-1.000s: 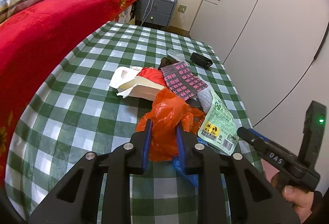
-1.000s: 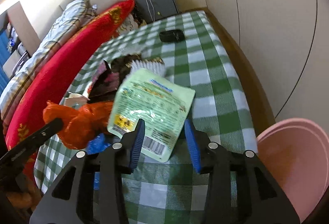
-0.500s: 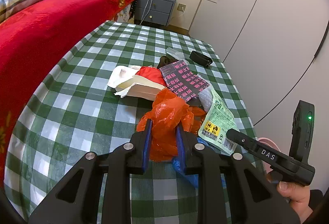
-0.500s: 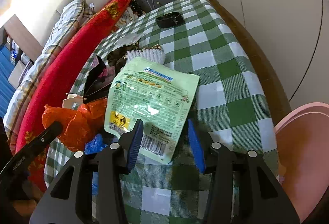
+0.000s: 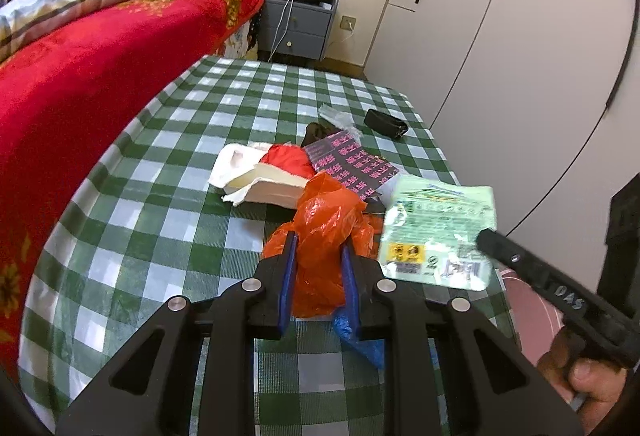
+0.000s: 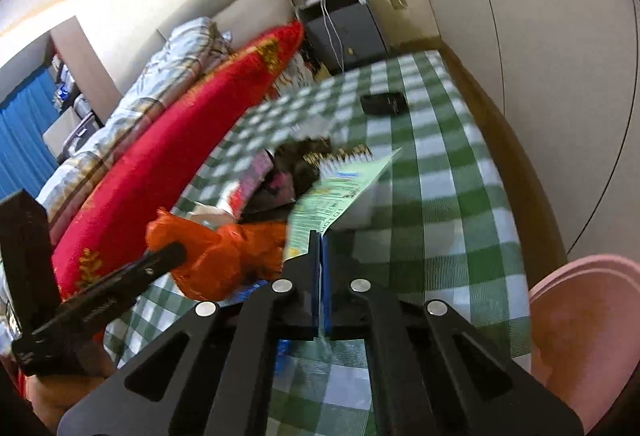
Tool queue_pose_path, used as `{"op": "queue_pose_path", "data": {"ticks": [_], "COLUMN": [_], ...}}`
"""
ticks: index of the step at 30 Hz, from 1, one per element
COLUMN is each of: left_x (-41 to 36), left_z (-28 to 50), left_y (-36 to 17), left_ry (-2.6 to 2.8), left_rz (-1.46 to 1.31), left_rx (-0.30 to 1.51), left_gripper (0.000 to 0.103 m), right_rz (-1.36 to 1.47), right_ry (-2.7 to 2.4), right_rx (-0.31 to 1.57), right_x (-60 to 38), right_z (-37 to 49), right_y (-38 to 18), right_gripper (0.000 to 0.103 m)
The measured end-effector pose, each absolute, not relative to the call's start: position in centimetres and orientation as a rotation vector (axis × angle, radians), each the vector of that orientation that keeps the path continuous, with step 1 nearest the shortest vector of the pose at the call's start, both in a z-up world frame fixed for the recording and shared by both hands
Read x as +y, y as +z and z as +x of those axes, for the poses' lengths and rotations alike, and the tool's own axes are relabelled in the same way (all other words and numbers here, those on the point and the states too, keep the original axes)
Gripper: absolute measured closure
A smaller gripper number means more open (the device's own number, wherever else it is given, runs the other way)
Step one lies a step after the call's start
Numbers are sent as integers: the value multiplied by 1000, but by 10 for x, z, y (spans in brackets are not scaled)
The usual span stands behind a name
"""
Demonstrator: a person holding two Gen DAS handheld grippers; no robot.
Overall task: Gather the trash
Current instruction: 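Lift the orange bag and green packet and carry both over the pink bin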
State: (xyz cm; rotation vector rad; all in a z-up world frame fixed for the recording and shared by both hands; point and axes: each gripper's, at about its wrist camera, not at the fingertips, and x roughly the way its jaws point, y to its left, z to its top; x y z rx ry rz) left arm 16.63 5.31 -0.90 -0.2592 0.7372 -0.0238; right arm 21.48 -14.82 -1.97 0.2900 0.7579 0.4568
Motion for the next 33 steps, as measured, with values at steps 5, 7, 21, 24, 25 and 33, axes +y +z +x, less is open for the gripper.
{"op": "queue_pose_path", "data": {"ticks": [5,7,21,24,25,33], "left_x": [50,48,42,38,37,28], "left_z": [158,153,108,102,100,89], "left_y": [2,6,31,35,37,45], "left_ry": [-26,-26,-41,-49,-53,-72], "left_rz": [-232,-222,-166,-151,-147,-133], "left_rx": [702,690,614,601,596,572], "left_gripper": [84,84,85,85,85,85], "right_rz": [261,248,44,29,23,-2], "right_ry": [437,433,355,341,333,291], "right_rx": [728,721,629,621,618,606], "right_x": [-155,-157,-159,-163,-165,-177], "right_z": [201,194,132,120,117,94], "right_y": [-6,0,48,54,56,65], "right_gripper": [102,102,102,102,102,102]}}
